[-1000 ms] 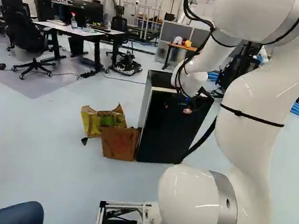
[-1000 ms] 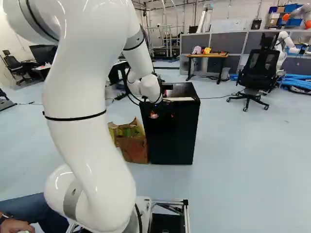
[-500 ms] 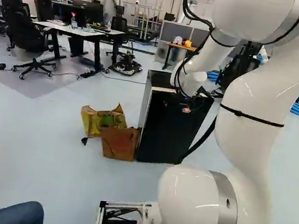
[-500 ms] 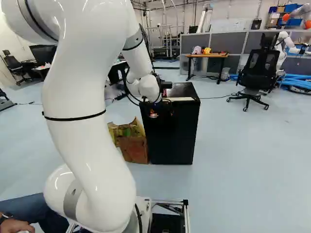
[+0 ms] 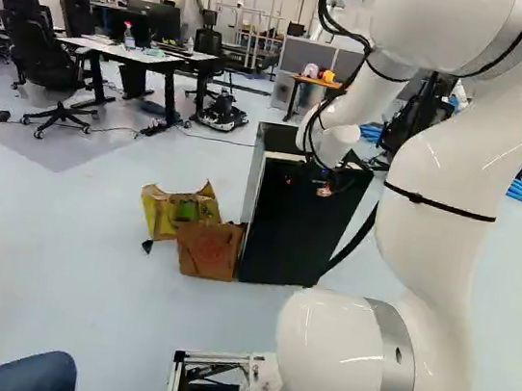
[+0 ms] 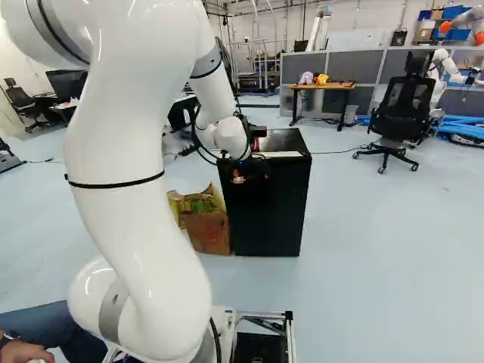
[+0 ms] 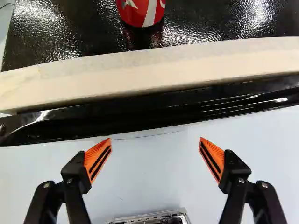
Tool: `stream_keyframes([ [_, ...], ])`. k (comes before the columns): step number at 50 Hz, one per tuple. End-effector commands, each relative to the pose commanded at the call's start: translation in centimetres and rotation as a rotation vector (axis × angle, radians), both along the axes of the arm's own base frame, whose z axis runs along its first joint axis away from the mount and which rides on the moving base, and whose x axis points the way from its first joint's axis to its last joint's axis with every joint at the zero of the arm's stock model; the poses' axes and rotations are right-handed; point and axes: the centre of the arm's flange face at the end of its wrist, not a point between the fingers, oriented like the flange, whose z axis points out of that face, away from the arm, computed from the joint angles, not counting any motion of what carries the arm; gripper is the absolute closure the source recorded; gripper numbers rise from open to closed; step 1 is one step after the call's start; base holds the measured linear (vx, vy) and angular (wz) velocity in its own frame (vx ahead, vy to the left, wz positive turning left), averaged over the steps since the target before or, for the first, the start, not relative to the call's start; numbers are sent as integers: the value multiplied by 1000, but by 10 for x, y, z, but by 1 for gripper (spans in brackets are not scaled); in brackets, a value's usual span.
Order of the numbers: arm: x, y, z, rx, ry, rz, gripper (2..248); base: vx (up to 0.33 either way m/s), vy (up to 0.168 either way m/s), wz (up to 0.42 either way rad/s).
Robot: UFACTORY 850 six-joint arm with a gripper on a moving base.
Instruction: Grab a drink from the fridge
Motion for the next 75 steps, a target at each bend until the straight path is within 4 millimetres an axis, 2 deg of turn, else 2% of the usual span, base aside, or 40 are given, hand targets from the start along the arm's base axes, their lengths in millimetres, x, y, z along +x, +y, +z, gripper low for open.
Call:
stream_keyframes([
  [43, 3, 0, 2, -6, -43, 1, 3, 0, 0, 0],
  [75, -8, 2, -2, 18, 46, -19, 3, 0, 0, 0],
])
